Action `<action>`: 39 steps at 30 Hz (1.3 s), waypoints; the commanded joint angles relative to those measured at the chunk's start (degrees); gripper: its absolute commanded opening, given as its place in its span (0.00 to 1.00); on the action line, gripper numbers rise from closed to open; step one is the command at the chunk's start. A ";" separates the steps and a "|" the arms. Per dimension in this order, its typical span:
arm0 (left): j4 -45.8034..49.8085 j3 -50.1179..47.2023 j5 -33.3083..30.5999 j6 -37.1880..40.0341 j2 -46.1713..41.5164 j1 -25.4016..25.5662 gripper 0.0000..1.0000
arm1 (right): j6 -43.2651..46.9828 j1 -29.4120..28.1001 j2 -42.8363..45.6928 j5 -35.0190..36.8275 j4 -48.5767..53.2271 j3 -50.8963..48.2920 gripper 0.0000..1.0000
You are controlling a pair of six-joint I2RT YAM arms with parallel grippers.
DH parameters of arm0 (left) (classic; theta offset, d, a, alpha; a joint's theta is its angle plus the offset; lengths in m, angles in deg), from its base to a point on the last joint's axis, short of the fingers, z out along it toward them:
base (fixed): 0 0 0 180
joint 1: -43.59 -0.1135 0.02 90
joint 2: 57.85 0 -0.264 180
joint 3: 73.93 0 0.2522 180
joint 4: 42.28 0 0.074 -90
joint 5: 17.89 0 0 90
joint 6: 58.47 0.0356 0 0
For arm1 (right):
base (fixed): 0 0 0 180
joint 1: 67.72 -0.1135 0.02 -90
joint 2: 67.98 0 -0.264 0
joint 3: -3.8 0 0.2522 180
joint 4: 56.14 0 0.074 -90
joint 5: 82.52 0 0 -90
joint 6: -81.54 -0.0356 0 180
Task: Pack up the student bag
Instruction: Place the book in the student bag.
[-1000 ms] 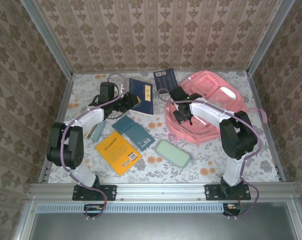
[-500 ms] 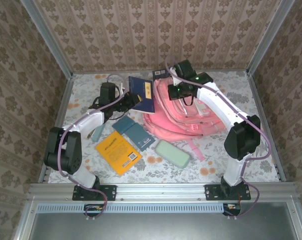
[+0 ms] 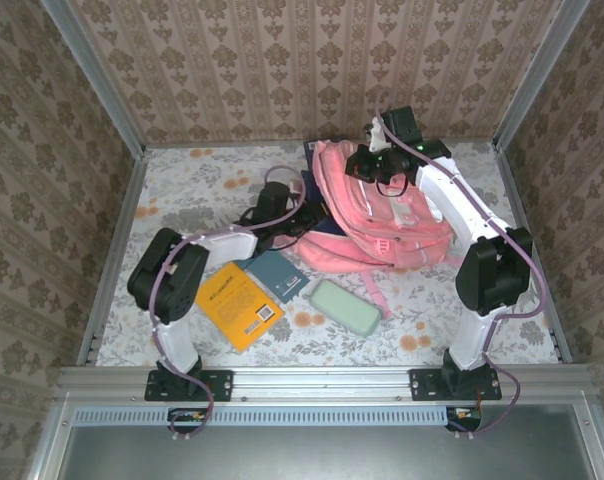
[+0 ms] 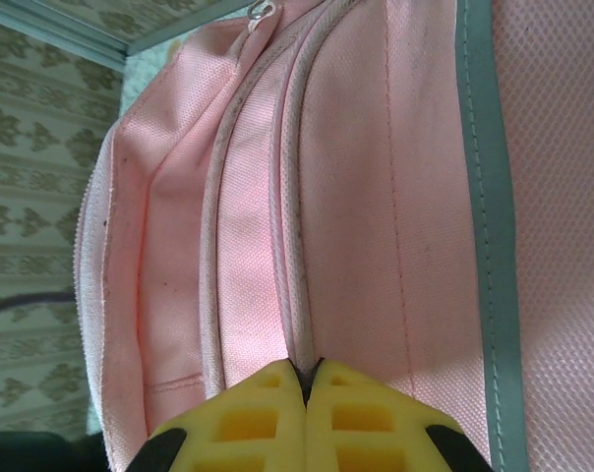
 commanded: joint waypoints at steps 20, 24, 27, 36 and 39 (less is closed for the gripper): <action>0.50 21.47 -7.23 -5.00 18.41 11.27 0.34 | -10.35 4.76 3.05 -12.71 -13.45 -2.73 0.00; 7.86 19.14 -10.70 -0.82 13.15 11.09 0.60 | -9.92 6.01 3.96 -12.49 -13.82 -4.59 0.00; 13.81 17.68 -12.36 2.02 9.35 10.81 0.70 | -9.72 6.93 4.91 -12.22 -14.64 -6.70 0.00; 28.56 10.81 -17.40 8.28 -4.09 8.19 0.89 | -4.37 9.19 7.58 -10.59 -12.13 -13.74 0.00; 32.55 9.10 -18.94 9.59 -8.21 6.51 0.88 | -0.90 9.65 8.34 -8.62 -9.61 -16.51 0.00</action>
